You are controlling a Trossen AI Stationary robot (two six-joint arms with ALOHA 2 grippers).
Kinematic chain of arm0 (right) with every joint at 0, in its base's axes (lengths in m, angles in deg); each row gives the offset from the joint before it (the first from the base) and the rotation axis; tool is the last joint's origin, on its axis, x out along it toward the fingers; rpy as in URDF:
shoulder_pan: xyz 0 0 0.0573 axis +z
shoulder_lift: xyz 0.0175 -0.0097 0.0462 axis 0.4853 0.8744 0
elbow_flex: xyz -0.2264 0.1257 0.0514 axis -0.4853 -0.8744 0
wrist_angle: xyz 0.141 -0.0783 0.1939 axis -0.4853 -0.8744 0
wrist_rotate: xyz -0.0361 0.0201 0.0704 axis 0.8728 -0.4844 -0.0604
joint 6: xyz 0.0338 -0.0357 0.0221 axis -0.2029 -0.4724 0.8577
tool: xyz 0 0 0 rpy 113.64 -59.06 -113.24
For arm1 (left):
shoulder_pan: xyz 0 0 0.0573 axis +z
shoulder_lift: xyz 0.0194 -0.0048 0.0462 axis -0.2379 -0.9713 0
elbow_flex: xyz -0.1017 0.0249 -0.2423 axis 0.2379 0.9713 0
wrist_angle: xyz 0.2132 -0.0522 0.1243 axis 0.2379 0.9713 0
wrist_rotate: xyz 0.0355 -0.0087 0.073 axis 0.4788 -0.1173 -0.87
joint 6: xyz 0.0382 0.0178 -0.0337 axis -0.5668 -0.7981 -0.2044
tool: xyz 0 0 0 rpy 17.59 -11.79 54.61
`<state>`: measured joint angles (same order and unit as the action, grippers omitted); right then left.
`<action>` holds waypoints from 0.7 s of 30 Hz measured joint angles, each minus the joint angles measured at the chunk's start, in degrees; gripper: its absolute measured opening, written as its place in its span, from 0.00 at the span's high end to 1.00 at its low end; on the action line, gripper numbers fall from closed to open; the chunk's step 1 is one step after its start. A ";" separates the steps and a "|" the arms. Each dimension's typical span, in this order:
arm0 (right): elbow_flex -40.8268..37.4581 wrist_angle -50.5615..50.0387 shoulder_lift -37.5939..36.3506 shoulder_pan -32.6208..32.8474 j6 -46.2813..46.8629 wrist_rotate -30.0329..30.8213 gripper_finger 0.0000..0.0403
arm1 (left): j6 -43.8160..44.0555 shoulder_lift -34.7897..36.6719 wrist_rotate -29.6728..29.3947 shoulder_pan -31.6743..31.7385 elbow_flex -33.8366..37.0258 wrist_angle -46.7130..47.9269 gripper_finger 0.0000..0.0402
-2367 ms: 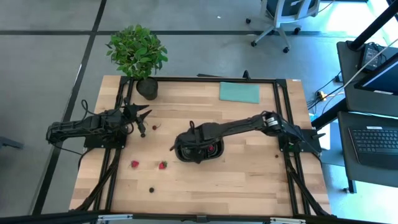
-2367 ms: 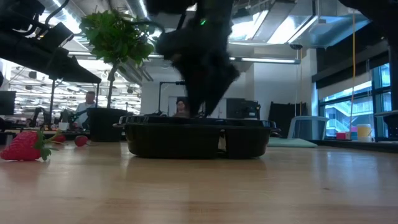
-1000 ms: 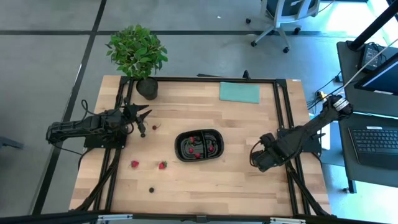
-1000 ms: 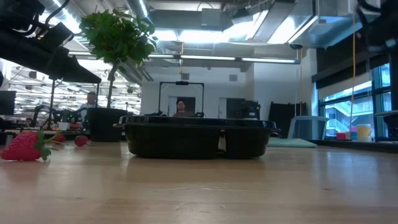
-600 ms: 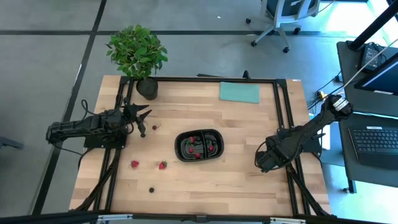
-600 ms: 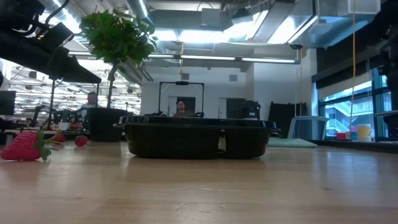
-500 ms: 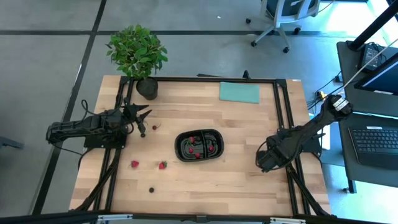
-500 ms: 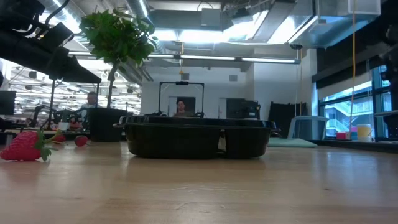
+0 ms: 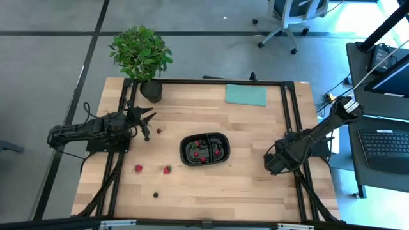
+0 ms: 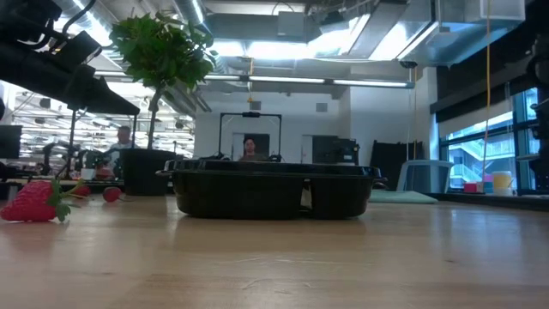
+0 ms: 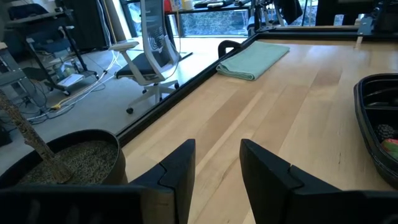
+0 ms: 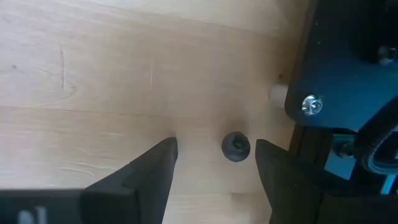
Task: Pick and placing Produce into tupperware
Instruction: Put the blueberry into the left section of the black bin
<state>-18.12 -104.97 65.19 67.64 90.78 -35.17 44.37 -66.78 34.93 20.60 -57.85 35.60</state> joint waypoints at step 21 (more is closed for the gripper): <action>-0.30 2.34 0.14 -0.02 -1.46 0.02 0.44 | 0.03 0.01 -0.01 0.01 0.02 0.02 0.70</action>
<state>-18.41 -102.63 65.33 67.62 89.32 -35.15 44.40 -66.77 34.91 20.61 -57.83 35.62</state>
